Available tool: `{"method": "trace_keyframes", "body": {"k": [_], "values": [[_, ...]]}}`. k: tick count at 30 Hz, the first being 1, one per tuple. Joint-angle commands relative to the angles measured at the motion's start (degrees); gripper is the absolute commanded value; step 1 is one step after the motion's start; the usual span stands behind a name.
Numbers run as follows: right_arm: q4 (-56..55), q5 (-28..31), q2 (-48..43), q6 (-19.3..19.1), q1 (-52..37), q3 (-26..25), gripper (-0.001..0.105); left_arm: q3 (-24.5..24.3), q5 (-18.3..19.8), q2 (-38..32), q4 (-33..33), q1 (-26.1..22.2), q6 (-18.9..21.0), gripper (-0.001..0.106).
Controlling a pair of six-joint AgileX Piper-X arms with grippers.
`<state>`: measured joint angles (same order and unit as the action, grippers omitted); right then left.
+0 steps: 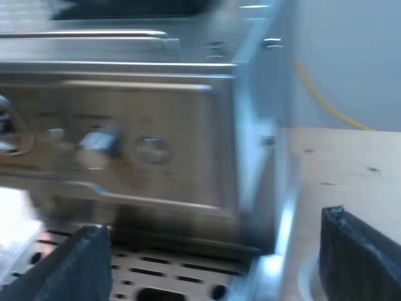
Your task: Grind coffee beans and then tamp
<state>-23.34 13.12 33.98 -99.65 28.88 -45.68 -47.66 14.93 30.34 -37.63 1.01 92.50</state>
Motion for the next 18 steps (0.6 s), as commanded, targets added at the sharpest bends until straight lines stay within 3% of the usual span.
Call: {"method": "trace_keyframes", "body": {"k": [1, 4, 9, 10, 18], "values": [[-3.0, -0.4, -3.0, -0.9, -4.3, -0.6, 0.07, -0.4, 0.3, -0.4, 0.5, -1.0, 1.6, 0.083], [-6.1, -1.2, -5.2, -1.1, -10.3, -0.6, 0.07, -0.7, 0.3, -0.4, 0.2, -1.4, 1.8, 0.083], [-9.0, -11.1, -7.5, -3.0, -19.3, -0.6, 0.07, -0.9, 1.6, -1.6, -0.3, -1.4, 2.2, 0.083], [-10.0, -12.7, -8.3, -3.0, -22.3, -0.6, 0.07, -0.9, 1.6, -3.7, -2.8, -1.4, 2.2, 0.083], [-14.1, -14.7, -12.0, -3.0, -31.3, -0.6, 0.07, -0.9, 0.9, -11.5, -9.7, -1.4, 2.2, 0.083]]}}
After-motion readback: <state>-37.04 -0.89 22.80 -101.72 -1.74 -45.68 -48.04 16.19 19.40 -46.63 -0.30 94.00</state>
